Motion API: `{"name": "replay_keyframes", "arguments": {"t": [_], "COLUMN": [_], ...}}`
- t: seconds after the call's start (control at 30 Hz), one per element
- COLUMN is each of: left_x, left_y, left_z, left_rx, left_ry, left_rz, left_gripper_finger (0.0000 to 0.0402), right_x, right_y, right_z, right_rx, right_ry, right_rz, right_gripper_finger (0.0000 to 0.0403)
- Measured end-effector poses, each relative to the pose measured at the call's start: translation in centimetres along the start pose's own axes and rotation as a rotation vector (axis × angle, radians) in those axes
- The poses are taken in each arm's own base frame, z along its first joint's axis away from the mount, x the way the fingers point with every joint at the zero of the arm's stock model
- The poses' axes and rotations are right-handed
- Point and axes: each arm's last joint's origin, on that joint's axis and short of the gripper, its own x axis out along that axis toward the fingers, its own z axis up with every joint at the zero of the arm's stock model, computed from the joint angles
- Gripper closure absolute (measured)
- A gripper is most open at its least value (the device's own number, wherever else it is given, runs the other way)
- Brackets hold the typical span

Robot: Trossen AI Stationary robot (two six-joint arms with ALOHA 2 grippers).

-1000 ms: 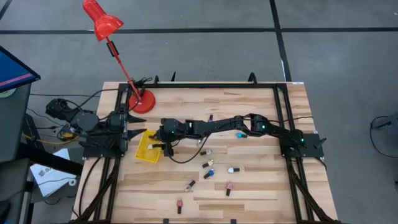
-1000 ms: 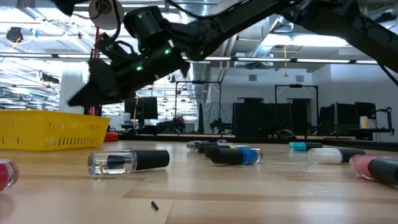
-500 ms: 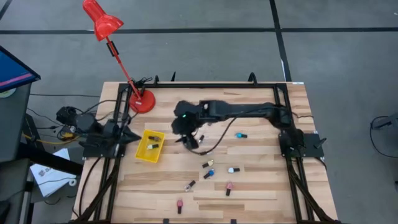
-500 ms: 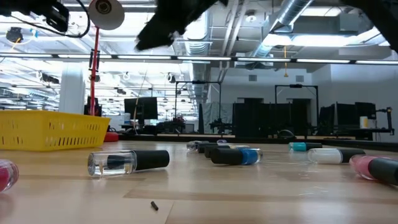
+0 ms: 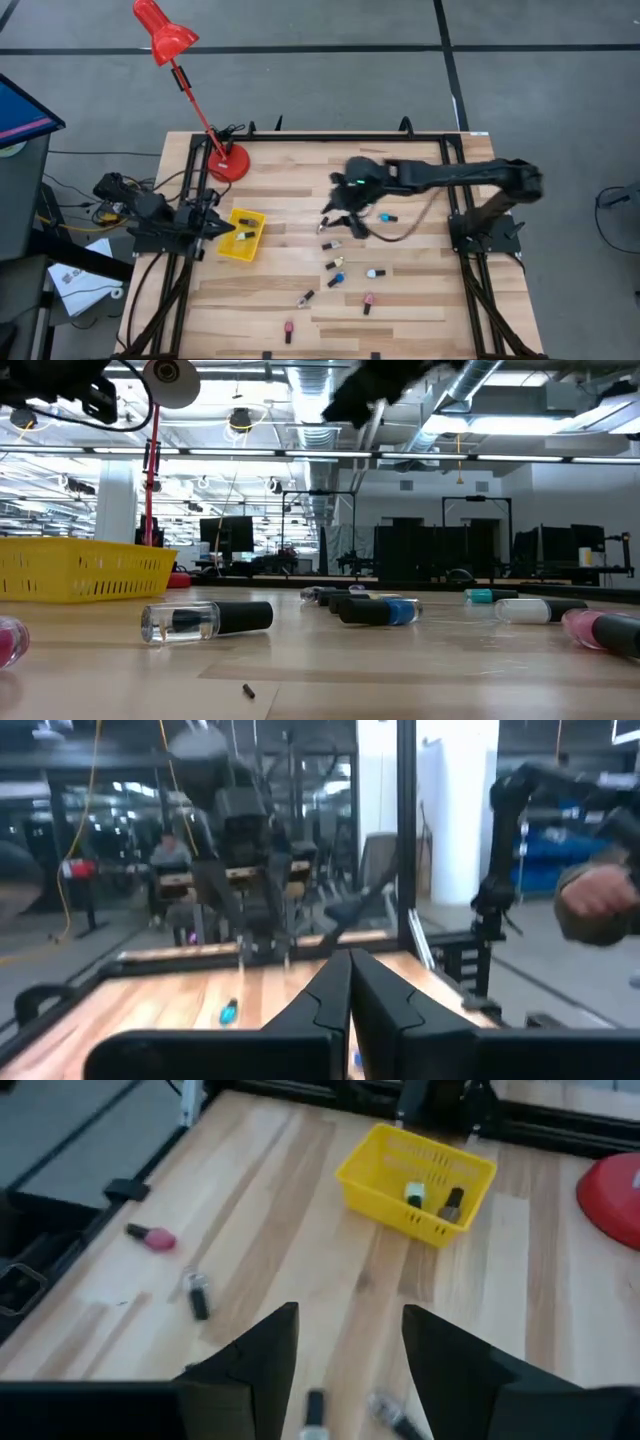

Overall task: Pick & Place Nail Polish
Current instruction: Put the light blue nail polish bottle into the yellow basket

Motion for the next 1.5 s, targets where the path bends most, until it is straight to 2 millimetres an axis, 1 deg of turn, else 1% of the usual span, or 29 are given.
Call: {"name": "replay_keyframes", "arguments": {"t": [0.07,0.17,0.27,0.33,0.4,0.5,0.67,0.9,1.03,1.17,1.33,1.5], "left_x": [0.2,0.0,-0.2,-0.3,-0.5,-0.5,-0.4,-0.1,-0.2,-0.6,-0.9,-1.9], "left_y": [-0.1,0.0,0.0,0.0,0.1,0.2,0.8,2.5,3.2,3.6,3.8,3.5], "left_z": [-0.4,-0.5,0.1,0.5,0.9,1.0,0.9,0.6,0.7,1.3,1.8,3.2], "left_rx": [0.007,0.004,-0.008,0.003,0.052,0.148,0.204,0.163,0.178,0.222,0.264,0.274], "left_ry": [-0.075,-0.250,-0.333,-0.384,-0.422,-0.438,-0.426,-0.395,-0.417,-0.486,-0.542,-0.727], "left_rz": [0.016,0.047,0.034,0.015,0.013,0.042,0.124,0.251,0.247,0.245,0.237,0.236], "left_gripper_finger": [0.0401,0.0401,0.0401,0.0401,0.0401,0.0401,0.0401,0.0398,0.0396,0.0398,0.0398,0.0396], "right_x": [-0.9,-1.5,-2.5,-2.9,-3.1,-3.5,-3.5,-3.5,-3.6,-3.7,-3.5,-3.5], "right_y": [0.6,1.1,1.6,1.8,2.0,2.0,1.7,1.1,0.7,0.4,0.8,0.9], "right_z": [-1.1,-3.3,-4.6,-5.6,-6.5,-7.2,-8.0,-8.4,-8.7,-9.3,-9.2,-9.2], "right_rx": [0.010,0.040,0.063,0.083,0.100,0.103,0.119,0.143,0.173,0.218,0.227,0.226], "right_ry": [-0.062,-0.084,-0.110,-0.096,-0.084,-0.110,-0.134,-0.128,-0.108,-0.059,-0.054,-0.053], "right_rz": [-0.029,-0.078,-0.113,-0.143,-0.163,-0.192,-0.209,-0.229,-0.258,-0.290,-0.274,-0.272], "right_gripper_finger": [0.0236,0.0242,0.0247,0.0250,0.0252,0.0255,0.0254,0.0252,0.0255,0.0257,0.0254,0.0253]}}
